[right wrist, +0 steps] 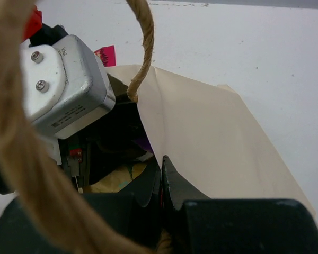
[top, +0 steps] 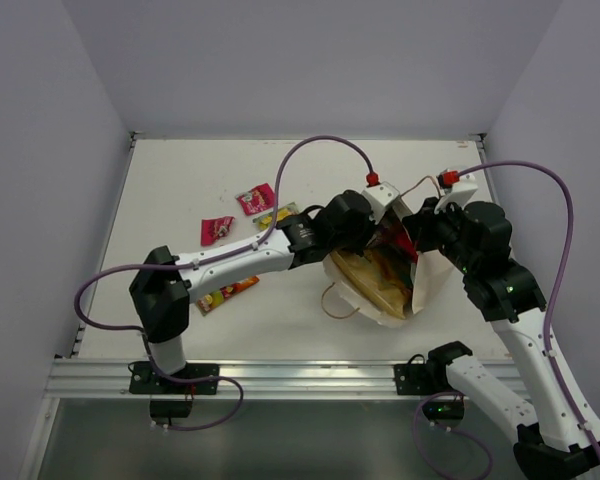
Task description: Take the snacks out of the paper bag
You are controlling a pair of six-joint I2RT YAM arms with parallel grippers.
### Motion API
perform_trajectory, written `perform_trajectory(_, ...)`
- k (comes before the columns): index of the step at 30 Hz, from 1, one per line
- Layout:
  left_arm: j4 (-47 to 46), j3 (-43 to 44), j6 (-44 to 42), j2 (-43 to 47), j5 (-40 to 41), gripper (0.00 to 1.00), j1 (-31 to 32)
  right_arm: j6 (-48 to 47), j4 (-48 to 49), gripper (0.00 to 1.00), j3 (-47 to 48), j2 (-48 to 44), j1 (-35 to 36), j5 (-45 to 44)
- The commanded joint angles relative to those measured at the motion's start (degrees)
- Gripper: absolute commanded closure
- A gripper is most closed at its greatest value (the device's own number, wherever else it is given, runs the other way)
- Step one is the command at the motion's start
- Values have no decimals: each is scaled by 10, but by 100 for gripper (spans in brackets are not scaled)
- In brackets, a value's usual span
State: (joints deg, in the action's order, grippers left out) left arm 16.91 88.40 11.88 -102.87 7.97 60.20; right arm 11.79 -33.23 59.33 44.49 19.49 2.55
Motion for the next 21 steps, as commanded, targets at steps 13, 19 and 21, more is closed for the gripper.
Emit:
perform_trajectory(13, 127, 94, 30, 188, 127, 100, -28, 0, 9, 98, -4, -5, 1, -12)
perform_trajectory(19, 153, 20, 80, 287, 142, 100, -169, -1, 10, 98, -9, -3, 0, -13)
perform_trajectory(21, 160, 0, 80, 310, 149, 100, -223, -2, 10, 98, -9, -5, 1, -15)
